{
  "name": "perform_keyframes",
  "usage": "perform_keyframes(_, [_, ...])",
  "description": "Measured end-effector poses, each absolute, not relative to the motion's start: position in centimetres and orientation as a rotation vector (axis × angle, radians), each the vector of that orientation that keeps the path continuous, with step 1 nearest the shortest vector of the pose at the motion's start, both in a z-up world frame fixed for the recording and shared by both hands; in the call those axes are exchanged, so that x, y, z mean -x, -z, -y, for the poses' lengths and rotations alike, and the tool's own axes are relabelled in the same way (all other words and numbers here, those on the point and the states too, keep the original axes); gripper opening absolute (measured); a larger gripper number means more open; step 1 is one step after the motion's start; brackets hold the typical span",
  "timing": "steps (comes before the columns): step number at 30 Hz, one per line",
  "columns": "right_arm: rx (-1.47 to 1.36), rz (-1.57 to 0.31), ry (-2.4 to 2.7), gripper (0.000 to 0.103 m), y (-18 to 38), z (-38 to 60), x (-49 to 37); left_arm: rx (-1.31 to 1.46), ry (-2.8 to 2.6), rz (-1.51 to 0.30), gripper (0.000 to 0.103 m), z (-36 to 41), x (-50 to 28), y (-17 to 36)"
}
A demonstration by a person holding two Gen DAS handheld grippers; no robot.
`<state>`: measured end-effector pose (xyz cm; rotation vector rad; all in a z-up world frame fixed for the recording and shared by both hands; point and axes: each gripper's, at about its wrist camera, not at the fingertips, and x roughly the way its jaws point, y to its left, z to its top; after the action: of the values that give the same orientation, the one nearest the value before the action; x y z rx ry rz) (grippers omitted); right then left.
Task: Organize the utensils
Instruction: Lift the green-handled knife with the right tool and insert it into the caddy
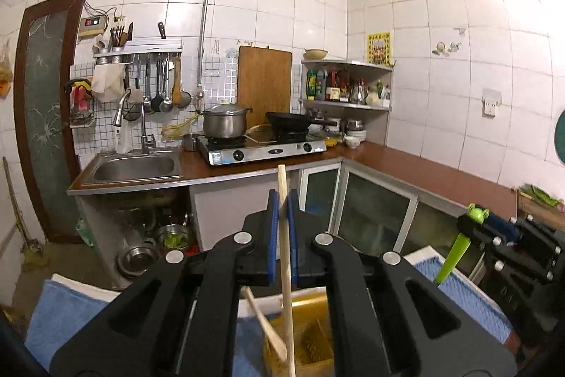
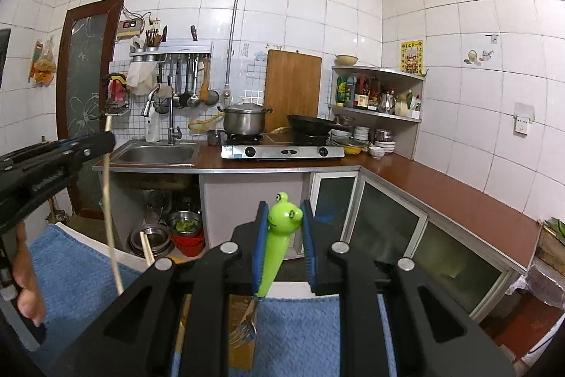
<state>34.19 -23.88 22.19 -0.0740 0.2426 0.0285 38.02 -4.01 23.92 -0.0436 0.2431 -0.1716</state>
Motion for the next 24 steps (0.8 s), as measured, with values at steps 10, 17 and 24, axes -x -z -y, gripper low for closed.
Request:
perform_keyframes(10, [0.095, -0.270, -0.039, 0.019, -18.7, 22.7, -37.5, 0.075, 0.224, -0.249, 0.004, 4.7, -42.3, -20.3])
perform_keyframes(17, [0.086, -0.299, -0.071, 0.019, -15.1, 22.6, -37.7, 0.049, 0.244, -0.303, 0.004, 4.3, -41.9, -15.5])
perform_keyframes(24, [0.017, -0.322, -0.108, 0.019, -11.9, 23.2, -37.7, 0.018, 0.231, -0.332, 0.004, 3.8, -40.7, -11.4])
